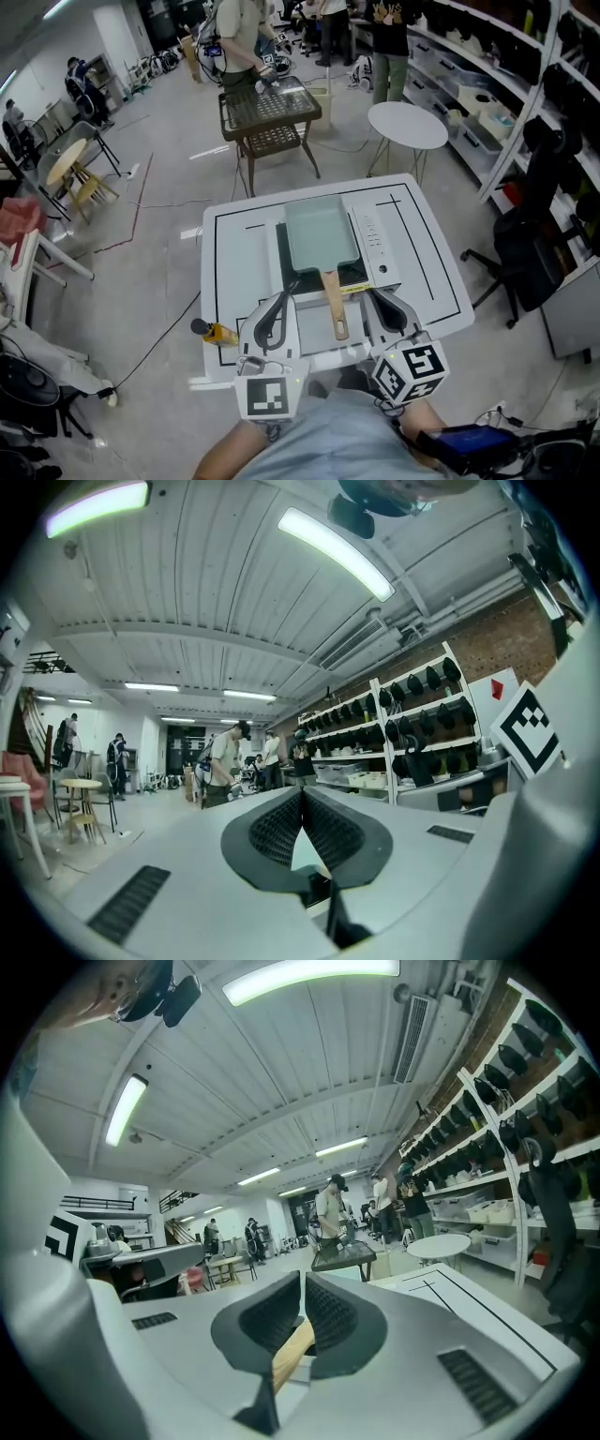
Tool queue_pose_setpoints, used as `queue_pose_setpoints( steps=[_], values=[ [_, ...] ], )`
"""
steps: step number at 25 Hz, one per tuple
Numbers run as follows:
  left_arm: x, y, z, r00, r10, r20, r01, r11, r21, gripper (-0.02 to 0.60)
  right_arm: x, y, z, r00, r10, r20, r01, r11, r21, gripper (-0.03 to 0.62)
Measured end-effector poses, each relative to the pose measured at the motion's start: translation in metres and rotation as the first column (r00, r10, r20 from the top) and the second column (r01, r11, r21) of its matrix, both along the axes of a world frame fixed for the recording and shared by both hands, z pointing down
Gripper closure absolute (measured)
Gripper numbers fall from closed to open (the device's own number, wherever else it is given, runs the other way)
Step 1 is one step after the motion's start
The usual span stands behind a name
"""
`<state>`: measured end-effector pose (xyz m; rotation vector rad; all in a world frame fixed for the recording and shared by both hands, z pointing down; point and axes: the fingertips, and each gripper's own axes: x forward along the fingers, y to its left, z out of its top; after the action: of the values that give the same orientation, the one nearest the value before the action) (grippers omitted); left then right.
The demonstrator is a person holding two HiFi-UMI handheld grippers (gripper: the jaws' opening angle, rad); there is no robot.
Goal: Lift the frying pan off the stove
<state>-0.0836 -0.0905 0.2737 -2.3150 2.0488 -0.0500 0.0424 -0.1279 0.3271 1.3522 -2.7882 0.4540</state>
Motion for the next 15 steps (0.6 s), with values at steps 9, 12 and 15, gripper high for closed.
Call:
queue_pose_setpoints(
  steps=[9, 12, 15],
  values=[
    [-0.009, -0.043, 0.019, 0.997, -0.071, -0.033, 0.069, 0.996, -0.049, 0.565, -0.012, -0.045, 0.027, 0.993, -0.106, 0.050, 0.111, 0.989, -0.101, 0.543],
    [-0.015, -0.061, 0.034, 0.994, -0.096, -0.044, 0.092, 0.992, -0.089, 0.565, -0.020, -0.060, 0.048, 0.985, -0.151, 0.087, 0.165, 0.970, -0.181, 0.543],
    [-0.020, -0.076, 0.054, 0.991, -0.125, -0.055, 0.116, 0.983, -0.144, 0.565, -0.031, -0.069, 0.069, 0.963, -0.216, 0.163, 0.254, 0.927, -0.275, 0.542]
  ],
)
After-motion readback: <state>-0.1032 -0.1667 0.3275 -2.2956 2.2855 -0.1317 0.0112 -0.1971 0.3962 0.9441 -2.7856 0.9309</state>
